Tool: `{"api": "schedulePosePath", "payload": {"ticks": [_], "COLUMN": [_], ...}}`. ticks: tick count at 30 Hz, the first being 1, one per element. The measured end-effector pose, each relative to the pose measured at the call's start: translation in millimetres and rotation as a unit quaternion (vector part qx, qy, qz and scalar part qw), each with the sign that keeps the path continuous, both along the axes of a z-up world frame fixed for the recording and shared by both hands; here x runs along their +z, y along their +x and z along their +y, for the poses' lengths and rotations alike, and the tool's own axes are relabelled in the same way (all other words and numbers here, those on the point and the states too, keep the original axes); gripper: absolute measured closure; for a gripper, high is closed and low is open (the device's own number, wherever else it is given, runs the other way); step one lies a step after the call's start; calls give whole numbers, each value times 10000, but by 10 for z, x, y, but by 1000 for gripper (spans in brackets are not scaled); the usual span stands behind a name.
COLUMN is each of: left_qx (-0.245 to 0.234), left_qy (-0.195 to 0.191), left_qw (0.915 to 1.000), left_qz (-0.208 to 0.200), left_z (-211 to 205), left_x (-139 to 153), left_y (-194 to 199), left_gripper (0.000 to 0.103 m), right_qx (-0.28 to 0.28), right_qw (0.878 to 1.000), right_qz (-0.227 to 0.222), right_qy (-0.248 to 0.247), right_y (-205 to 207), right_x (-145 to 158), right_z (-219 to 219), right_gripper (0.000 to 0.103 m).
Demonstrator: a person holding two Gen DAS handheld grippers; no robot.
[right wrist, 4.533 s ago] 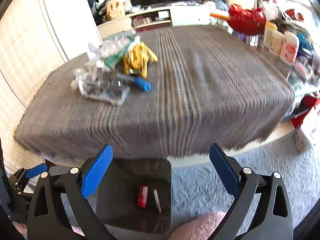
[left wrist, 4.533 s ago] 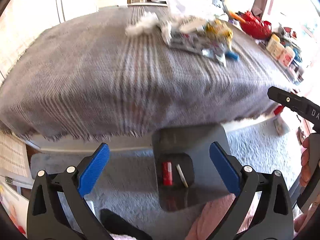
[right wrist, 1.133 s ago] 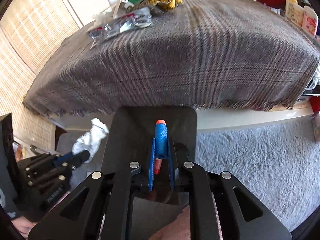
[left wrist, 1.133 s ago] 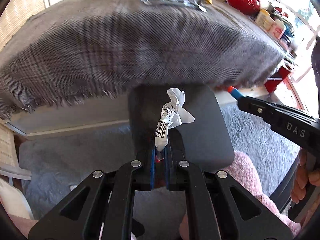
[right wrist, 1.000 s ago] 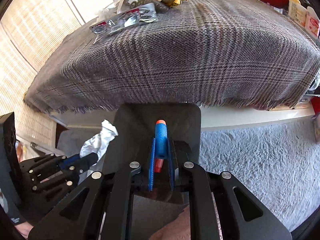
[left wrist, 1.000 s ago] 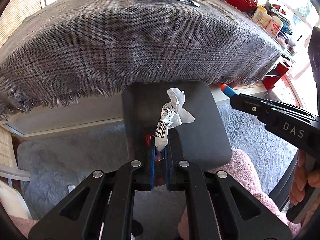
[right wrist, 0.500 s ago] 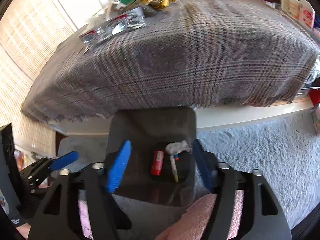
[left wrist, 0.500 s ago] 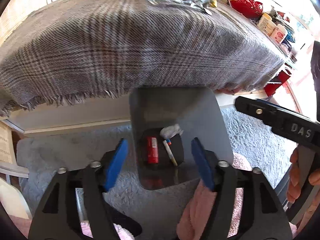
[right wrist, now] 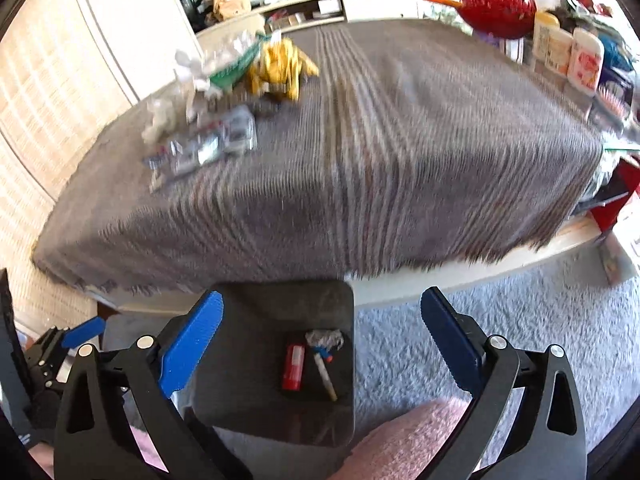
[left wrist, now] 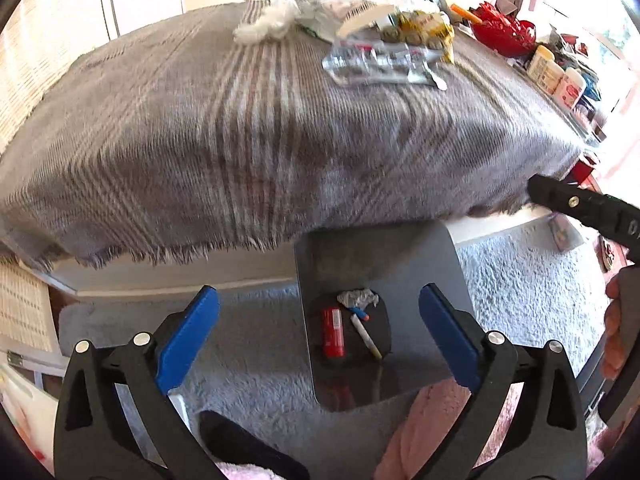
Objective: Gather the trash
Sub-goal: 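Grasp the clear blister pack with the left tool while the right tool grasps the yellow crumpled bag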
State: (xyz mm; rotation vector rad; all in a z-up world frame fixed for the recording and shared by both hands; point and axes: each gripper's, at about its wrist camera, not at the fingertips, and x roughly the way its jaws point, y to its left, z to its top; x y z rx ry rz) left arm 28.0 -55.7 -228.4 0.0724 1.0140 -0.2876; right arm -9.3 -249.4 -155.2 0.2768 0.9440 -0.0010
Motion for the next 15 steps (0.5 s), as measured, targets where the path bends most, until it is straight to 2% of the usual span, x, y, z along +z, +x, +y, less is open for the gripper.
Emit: {"api": "schedulePosePath", "payload": {"ticks": [4,10,15], "left_qx": [74,-60,-154], "left_qy": [-64,-123,-116], "left_qw": [9998,9987,9976], "left_qz": [-198,-494,-670], "left_z": [-5,-109,-236], "left_x": [193,492,606], "left_y": [203,539,818], "left_gripper": [8,8,8], "right_qx": [-28,14,52], "right_qw": [9997,9989,9980], "right_qz": [-222,-476,-622], "right_qy": [-35,4,-47], "right_y": [198,545,815], "right_x": [199,408,541], "right_z": [-57,-139,-163], "right_gripper": [3,3,3]}}
